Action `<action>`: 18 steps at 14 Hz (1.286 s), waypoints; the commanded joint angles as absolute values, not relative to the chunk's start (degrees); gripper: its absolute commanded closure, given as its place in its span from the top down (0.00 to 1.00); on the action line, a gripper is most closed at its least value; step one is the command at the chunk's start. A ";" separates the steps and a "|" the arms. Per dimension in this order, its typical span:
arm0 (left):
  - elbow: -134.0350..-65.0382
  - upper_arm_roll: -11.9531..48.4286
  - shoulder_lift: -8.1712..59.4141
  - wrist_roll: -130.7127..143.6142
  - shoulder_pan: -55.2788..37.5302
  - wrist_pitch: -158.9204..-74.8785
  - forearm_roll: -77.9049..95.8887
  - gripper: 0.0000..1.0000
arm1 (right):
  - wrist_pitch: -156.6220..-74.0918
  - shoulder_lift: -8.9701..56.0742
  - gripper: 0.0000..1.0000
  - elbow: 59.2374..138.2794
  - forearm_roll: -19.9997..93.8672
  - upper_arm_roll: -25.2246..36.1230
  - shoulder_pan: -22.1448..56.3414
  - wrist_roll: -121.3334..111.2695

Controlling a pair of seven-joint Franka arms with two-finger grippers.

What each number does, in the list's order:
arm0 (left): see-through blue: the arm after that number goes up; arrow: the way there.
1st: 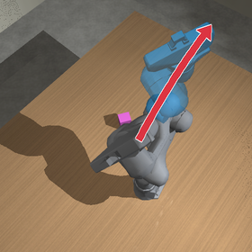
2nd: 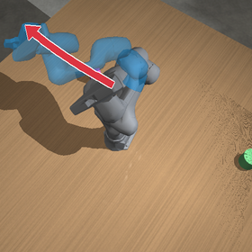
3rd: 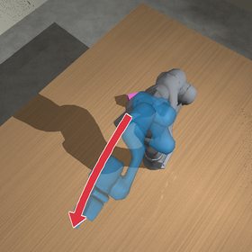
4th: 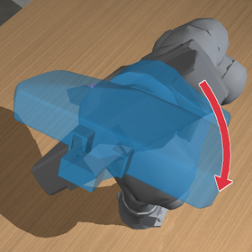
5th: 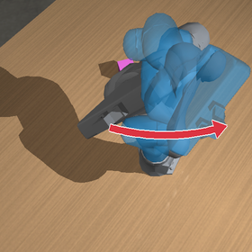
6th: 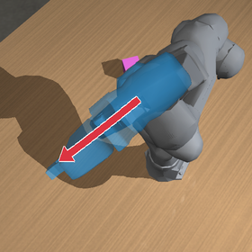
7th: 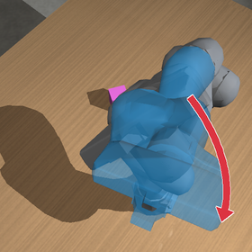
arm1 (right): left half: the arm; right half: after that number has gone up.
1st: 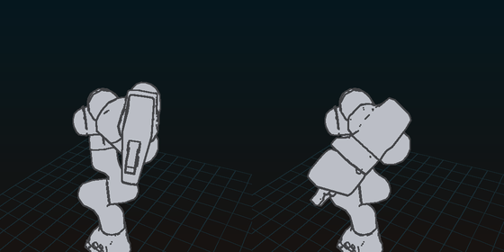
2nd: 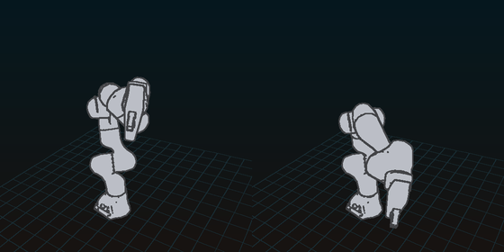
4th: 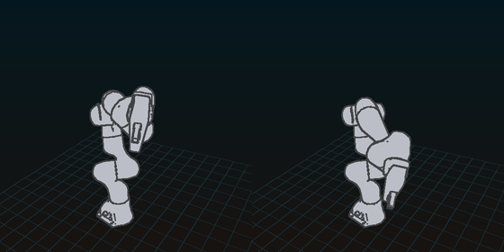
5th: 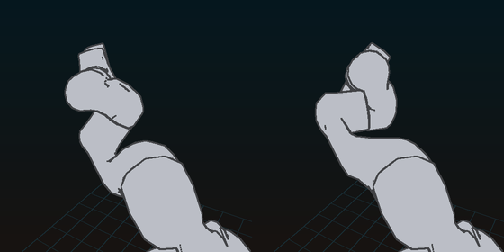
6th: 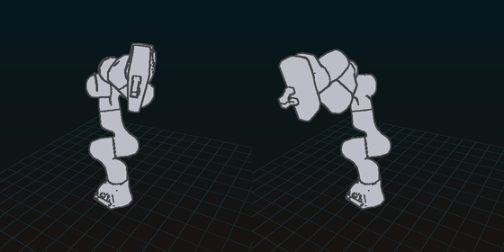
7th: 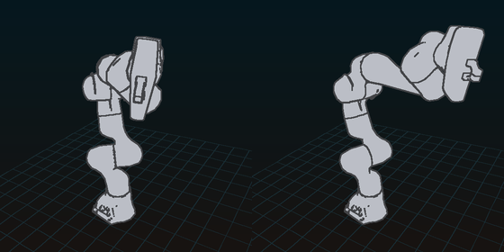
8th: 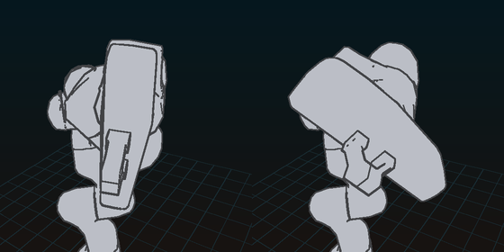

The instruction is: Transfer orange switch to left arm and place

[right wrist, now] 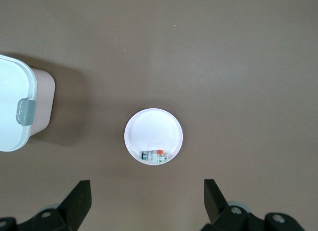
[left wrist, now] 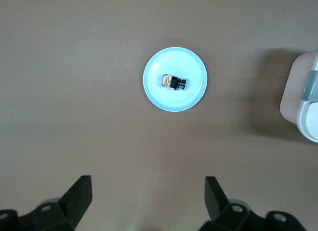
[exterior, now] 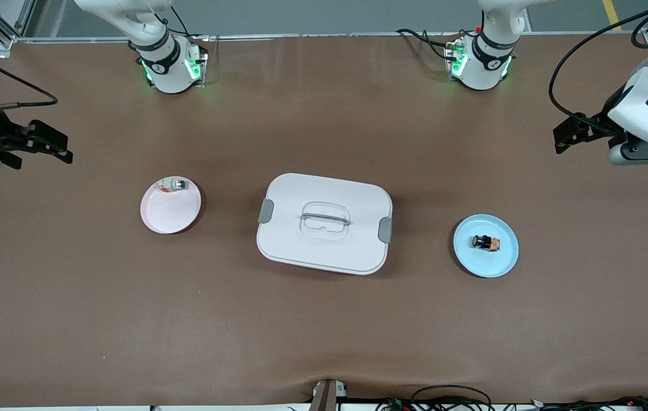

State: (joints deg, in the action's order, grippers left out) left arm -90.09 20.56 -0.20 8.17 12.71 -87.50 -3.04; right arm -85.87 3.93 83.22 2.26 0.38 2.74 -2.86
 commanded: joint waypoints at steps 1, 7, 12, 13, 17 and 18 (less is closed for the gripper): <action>-91.41 20.48 -2.02 6.16 13.62 -87.89 -1.93 1.00 | -86.13 2.99 1.00 83.58 1.93 -0.09 1.93 -3.60; -90.62 20.48 -1.41 5.36 13.45 -87.98 -2.55 1.00 | -86.57 2.90 1.00 83.85 2.02 0.00 1.93 -3.51; -88.68 20.48 -0.88 4.48 13.36 -87.98 -2.99 1.00 | -86.66 2.81 1.00 84.02 2.02 -0.18 2.20 -3.43; -88.59 20.48 -0.97 4.48 13.36 -87.98 -2.99 1.00 | -86.57 2.81 1.00 84.02 2.02 -0.18 2.20 -3.43; -88.59 17.85 -1.84 4.39 11.96 -87.37 -2.90 1.00 | -86.75 2.73 1.00 84.11 2.02 -0.18 2.20 -3.34; -88.59 15.93 -2.02 4.48 9.86 -87.02 -2.90 1.00 | -87.27 2.64 1.00 84.20 2.11 -0.18 2.20 -3.25</action>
